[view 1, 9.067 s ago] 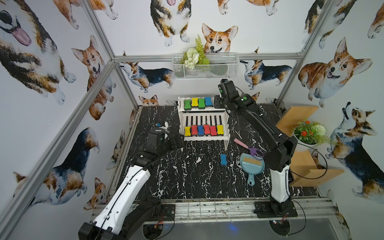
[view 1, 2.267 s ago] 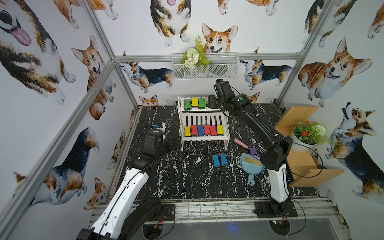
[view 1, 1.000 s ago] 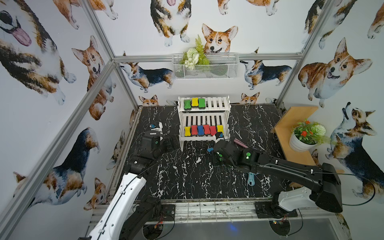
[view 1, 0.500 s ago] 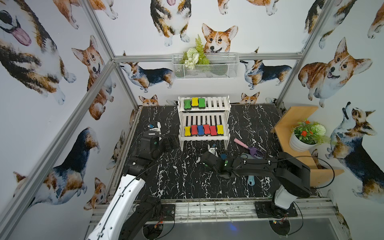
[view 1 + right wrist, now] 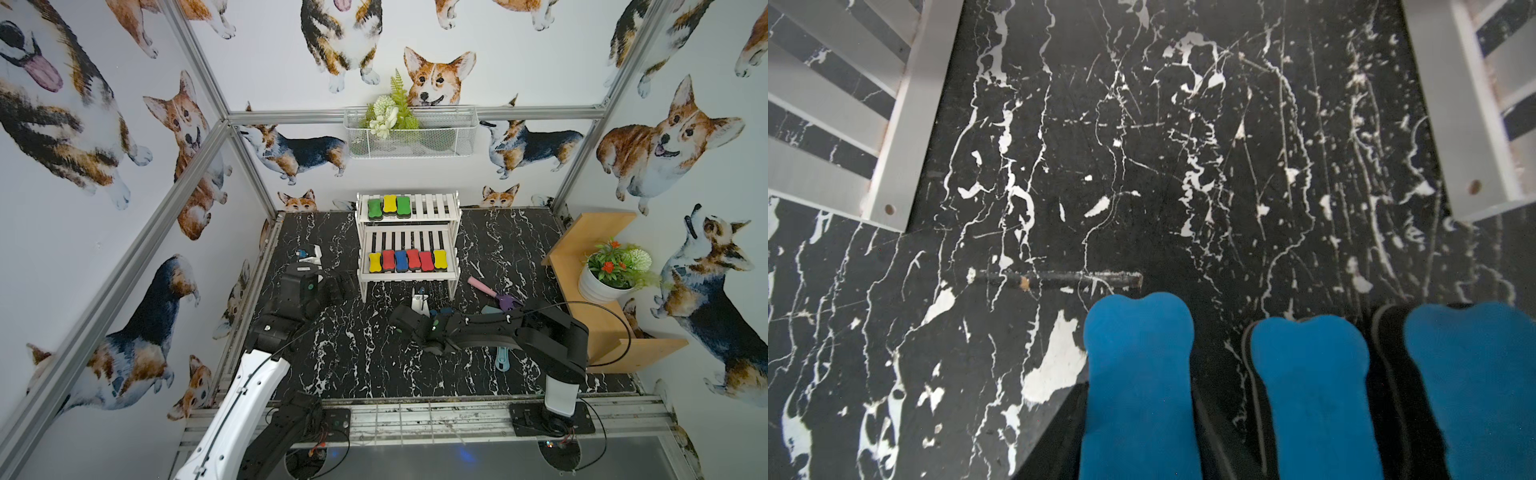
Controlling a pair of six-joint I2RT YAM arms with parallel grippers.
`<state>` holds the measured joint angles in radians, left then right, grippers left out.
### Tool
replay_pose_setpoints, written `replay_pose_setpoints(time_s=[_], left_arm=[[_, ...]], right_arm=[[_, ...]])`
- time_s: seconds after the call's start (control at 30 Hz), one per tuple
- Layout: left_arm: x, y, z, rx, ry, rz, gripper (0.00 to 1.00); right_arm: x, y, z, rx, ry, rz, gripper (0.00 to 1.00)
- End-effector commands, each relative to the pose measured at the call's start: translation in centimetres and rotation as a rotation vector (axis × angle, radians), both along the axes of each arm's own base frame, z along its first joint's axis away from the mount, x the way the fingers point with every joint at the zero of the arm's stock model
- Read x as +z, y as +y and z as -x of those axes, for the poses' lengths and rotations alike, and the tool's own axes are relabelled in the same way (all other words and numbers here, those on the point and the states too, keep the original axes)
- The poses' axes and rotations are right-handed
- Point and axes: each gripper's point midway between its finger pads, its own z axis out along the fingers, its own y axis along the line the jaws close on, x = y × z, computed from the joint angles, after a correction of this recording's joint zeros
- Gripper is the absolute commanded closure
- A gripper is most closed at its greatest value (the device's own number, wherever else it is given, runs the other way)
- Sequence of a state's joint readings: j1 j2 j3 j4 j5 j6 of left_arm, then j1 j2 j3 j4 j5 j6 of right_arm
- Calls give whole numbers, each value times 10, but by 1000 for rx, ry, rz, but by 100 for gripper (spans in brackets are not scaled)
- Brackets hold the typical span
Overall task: Remove the whiteboard erasers from the shelf
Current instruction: Place the whiteboard eraser at the center of the board, then pick up the whiteboard eraser from the shelf.
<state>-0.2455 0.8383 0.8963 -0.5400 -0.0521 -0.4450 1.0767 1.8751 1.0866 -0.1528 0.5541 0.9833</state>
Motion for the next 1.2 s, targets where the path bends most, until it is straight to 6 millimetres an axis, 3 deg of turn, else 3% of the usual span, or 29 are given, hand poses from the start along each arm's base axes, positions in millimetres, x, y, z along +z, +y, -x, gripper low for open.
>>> replay_pose_setpoints(time_s=[0.0,0.3,0.4,0.57,0.67,0.83,0.93,1.03,1.17], left_arm=[[3,1,-1,-1,-11,-10,0],[0,-1,-2,-7,0,-6,0],[0,-2,-2,-10,1,-3,0],[1,-3,-2,-13,0,2,0],[-2,-4,-3,-18,1,8,0],[-9,-7,-3,-26,13,23,0],[-17,-11,-3,-37,31,43,0],[-21,-15,-3,-47,41,63,0],[-22,-14,-3,-46,45,62,0]], right_arm=[[-3,-7,-3,-22,-8,35,55],[0,-8,-5,-13,-5,31,40],[16,-4,-3,11,-19,12,38],[55,10,18,151,-6,-46,38],[86,14,29,231,-6,-86,38],[181,13,21,313,-150,-158,38],[229,6,0,336,-188,-214,38],[263,-5,-27,326,-238,-210,39],[288,-7,-64,316,-251,-185,39]])
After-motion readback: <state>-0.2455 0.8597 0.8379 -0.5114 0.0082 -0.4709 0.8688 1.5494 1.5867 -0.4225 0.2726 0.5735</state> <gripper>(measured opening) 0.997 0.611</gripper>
